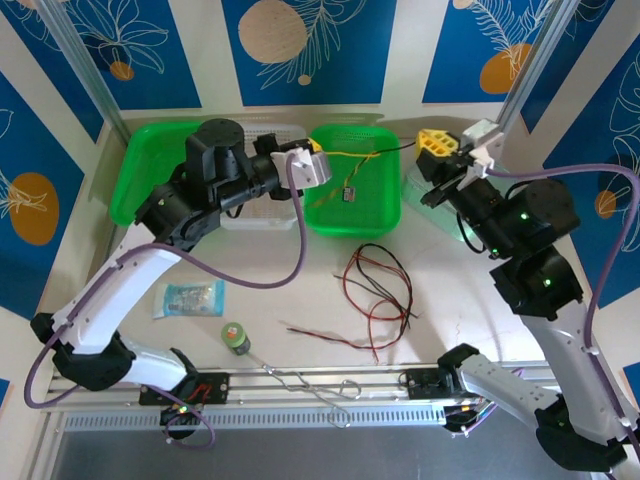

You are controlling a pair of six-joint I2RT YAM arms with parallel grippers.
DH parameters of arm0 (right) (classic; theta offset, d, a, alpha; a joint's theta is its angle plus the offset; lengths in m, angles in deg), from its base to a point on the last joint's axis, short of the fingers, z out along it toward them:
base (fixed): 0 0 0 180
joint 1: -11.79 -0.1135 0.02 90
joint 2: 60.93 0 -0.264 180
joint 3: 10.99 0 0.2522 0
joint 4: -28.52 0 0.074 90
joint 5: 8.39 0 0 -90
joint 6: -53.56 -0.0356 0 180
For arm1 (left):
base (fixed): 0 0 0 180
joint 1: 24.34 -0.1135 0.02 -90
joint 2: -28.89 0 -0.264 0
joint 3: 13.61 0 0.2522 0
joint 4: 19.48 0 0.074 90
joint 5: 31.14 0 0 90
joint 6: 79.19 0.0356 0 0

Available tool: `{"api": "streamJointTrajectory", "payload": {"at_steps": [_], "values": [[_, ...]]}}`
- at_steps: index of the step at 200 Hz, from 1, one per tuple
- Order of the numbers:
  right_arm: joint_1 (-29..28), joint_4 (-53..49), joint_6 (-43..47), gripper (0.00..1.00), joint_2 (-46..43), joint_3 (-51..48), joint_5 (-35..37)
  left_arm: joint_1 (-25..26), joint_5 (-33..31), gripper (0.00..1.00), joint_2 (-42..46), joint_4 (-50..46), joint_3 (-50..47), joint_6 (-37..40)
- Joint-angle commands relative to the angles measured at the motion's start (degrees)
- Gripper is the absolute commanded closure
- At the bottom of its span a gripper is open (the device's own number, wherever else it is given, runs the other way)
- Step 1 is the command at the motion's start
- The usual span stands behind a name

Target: Untangle the cables

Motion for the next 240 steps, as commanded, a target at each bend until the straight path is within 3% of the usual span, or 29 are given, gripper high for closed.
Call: {"api": "streamJointTrajectory", "payload": {"at_steps": [1, 39, 72, 118, 165, 240], "values": [[0.2, 3.7, 5.1, 1.00, 0.3, 1.8, 6.0, -0.6, -5.8, 1.00, 1.9, 4.7, -2.2, -2.1], [3.0, 5.5, 5.3, 1.00, 0.2, 1.3, 9.3, -1.7, -9.1, 1.00, 3.9, 4.3, -3.2, -2.5], [4.8, 4.8, 4.4, 1.00, -0.6, -0.5, 10.0, -3.0, -7.3, 1.00, 6.5, -0.6, -3.8, -4.5], [7.9, 4.4, 4.8, 1.00, -1.8, -4.5, 13.0, -4.7, -11.1, 1.00, 9.6, -7.5, -4.2, -7.0], [13.8, 2.9, 1.5, 1.00, -3.3, -7.4, 11.3, -9.0, -15.7, 1.00, 14.4, -5.1, -9.1, -8.4], [23.6, -1.4, -3.5, 1.00, -6.6, -9.8, 6.3, -16.0, -18.3, 1.00, 17.1, -10.0, -11.1, -14.4]]}}
